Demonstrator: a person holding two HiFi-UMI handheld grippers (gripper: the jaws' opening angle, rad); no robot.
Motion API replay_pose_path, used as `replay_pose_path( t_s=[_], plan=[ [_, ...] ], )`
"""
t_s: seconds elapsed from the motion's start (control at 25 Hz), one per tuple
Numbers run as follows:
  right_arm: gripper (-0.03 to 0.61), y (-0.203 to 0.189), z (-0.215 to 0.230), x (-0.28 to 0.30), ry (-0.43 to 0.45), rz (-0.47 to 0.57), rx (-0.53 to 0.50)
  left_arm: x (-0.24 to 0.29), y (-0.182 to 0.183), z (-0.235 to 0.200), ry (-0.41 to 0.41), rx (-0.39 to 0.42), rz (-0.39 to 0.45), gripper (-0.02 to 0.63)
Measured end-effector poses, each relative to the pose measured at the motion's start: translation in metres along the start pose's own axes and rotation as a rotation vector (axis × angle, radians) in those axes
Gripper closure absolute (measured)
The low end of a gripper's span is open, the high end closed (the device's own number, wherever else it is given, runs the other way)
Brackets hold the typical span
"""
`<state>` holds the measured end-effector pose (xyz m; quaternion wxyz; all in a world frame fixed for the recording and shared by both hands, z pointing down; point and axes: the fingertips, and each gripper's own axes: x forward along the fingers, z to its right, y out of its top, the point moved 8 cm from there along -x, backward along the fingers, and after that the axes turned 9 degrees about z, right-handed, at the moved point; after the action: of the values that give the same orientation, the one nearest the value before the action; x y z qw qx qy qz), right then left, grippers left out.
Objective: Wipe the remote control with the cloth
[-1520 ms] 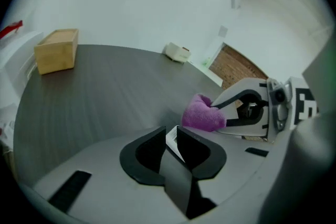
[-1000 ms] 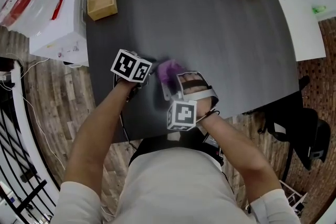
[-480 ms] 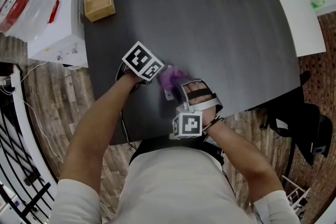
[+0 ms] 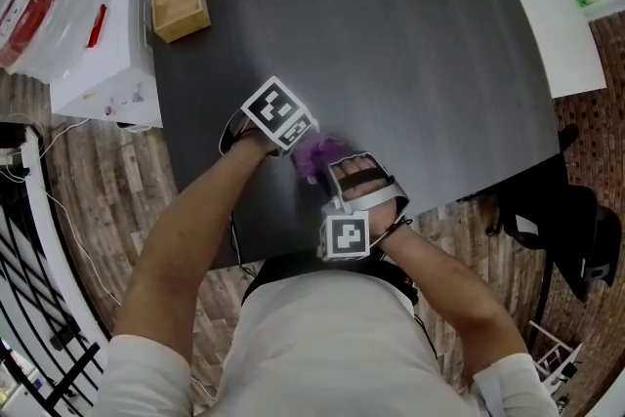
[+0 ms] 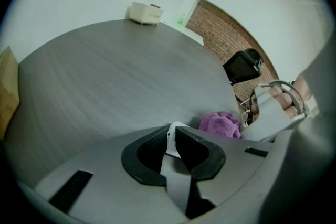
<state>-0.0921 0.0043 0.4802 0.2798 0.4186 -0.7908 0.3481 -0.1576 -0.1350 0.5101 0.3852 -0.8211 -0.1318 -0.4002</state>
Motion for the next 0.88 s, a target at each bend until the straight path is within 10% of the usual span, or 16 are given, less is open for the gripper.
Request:
replay_pose_path(
  t_s=[0.44,0.88],
  plan=[
    [0.472,-0.004,-0.029,-0.029,0.080,0.030,0.043,-0.001,-0.002,0.001,0.056,-0.078,0.013,0.563],
    [0.472,-0.020,-0.041,-0.067,0.232,0.184,0.390,-0.005,-0.006,0.004,0.145,-0.101,0.044,0.565]
  ],
)
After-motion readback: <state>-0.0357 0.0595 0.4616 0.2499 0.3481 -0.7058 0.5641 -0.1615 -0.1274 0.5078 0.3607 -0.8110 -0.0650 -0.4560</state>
